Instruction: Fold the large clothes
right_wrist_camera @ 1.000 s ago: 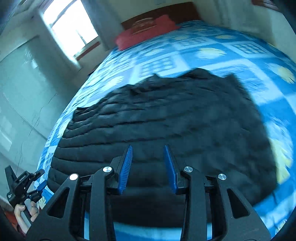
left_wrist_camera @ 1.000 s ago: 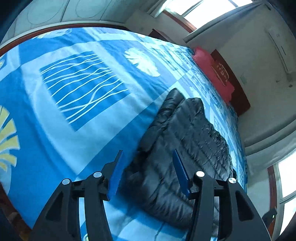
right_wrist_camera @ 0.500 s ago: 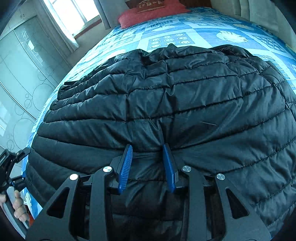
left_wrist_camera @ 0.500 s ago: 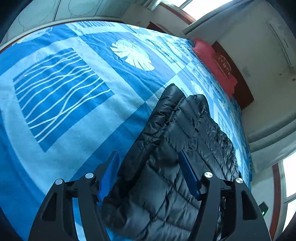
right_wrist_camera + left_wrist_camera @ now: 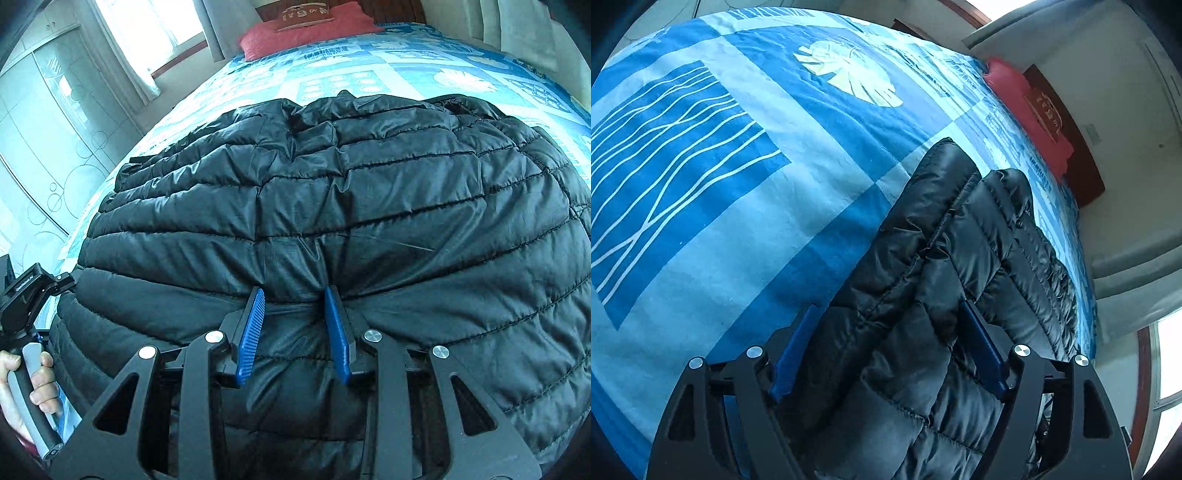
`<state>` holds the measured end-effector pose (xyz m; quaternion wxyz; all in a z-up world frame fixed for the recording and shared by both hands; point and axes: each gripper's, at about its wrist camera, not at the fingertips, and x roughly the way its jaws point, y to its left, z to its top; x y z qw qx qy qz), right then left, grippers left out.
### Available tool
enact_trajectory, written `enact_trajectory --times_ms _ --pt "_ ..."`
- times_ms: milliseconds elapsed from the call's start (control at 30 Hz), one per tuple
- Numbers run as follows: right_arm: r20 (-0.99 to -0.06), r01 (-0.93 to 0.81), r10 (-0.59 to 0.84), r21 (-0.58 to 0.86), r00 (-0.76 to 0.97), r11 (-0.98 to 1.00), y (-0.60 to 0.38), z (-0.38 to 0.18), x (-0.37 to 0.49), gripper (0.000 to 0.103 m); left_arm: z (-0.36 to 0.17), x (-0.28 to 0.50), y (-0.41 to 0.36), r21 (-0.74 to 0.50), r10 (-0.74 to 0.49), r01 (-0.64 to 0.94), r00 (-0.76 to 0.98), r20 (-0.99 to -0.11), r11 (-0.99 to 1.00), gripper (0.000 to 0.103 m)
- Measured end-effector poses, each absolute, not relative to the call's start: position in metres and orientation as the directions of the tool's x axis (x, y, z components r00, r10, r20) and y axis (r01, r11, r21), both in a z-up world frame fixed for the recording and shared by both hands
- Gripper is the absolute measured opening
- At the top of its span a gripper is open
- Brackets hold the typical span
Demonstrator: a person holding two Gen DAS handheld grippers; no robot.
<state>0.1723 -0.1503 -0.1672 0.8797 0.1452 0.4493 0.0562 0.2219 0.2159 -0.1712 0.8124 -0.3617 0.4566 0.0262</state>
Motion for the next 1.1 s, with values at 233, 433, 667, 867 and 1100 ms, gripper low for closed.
enact_trajectory --times_ms 233,433,667,867,1100 --pt "-0.769 0.029 0.228 0.304 0.597 0.952 -0.148 -0.169 0.169 0.033 -0.162 0.224 0.213 -0.595 -0.33 -0.333 0.591 -0.736 0.731 0.078" --pt "-0.768 0.028 0.231 0.308 0.597 0.951 -0.149 -0.169 0.169 0.033 -0.175 0.235 0.211 -0.571 -0.354 -0.286 0.553 -0.754 0.769 0.084" --pt "-0.765 0.029 0.225 0.304 0.604 0.952 -0.149 -0.167 0.169 0.033 -0.175 0.236 0.205 -0.611 -0.407 -0.243 0.559 -0.723 0.753 0.045" --pt "-0.763 0.03 0.225 0.304 0.605 0.952 -0.148 -0.168 0.169 0.033 -0.142 0.226 0.188 -0.572 -0.363 -0.196 0.6 -0.713 0.797 0.025" --pt "-0.756 0.038 0.233 0.322 0.611 0.946 -0.151 -0.167 0.167 0.033 -0.108 0.218 0.171 -0.55 -0.331 -0.163 0.648 -0.686 0.819 0.023"
